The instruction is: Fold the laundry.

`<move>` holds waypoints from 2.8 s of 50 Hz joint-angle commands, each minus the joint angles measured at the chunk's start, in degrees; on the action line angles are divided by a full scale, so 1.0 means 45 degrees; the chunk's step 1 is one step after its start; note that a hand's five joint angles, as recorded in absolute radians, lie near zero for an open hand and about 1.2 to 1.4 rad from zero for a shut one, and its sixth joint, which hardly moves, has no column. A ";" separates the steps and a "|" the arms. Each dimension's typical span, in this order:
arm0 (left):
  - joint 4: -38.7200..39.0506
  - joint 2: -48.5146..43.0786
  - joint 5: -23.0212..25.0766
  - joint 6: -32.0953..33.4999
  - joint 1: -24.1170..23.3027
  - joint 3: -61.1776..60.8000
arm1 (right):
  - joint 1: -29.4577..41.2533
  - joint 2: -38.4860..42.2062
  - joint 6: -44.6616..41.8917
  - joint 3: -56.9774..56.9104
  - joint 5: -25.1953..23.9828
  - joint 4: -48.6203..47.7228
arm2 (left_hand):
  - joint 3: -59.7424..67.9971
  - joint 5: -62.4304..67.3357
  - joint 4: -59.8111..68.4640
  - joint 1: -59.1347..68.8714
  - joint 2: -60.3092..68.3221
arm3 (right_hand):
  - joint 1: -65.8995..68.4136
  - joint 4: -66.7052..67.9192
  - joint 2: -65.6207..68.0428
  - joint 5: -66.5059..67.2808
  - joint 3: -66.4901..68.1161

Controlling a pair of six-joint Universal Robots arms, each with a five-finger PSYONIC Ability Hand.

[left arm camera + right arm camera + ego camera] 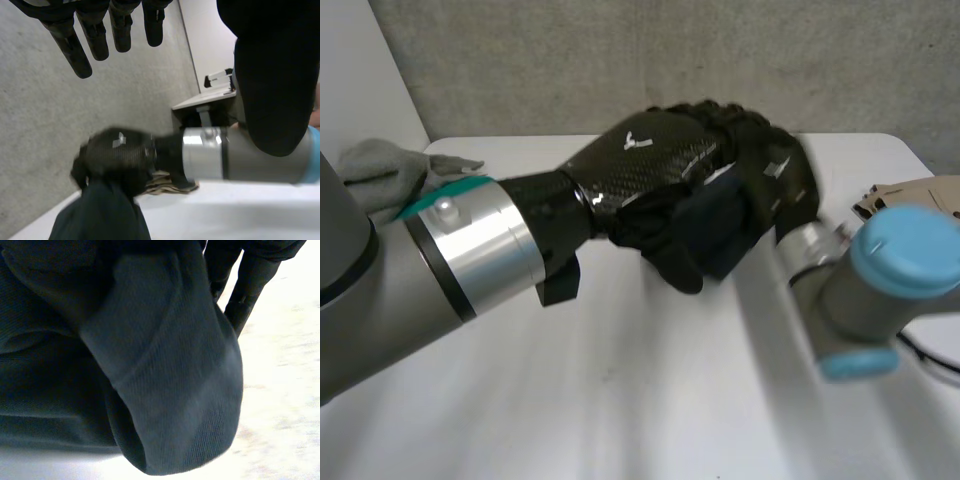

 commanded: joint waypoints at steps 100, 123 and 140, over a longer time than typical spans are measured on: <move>0.1284 -0.7873 -0.4980 0.8057 0.7836 0.3949 | -0.1582 -0.3388 0.0296 0.1772 -0.6501 0.6920 | 0.0117 -0.0602 -0.0327 -0.0007 -0.0205 | -1.0909 -1.2941 -1.2430 -1.1806 -1.2396; 0.4470 -0.7179 -0.4021 0.5659 0.8190 0.3267 | -0.2733 -0.2879 -0.2070 0.2887 -0.4859 0.7372 | 1.5673 1.4953 1.5228 1.5549 1.5351 | -1.0909 -1.2941 -1.2430 -1.1806 -1.2396; 0.4551 -0.1431 -0.4198 -0.2229 0.3371 0.2409 | -0.3358 -0.3778 -0.0430 0.2300 -0.3434 0.7000 | 1.5673 1.4953 1.5228 1.5549 1.5351 | -1.0909 -1.2941 -1.2430 -1.1806 -1.2396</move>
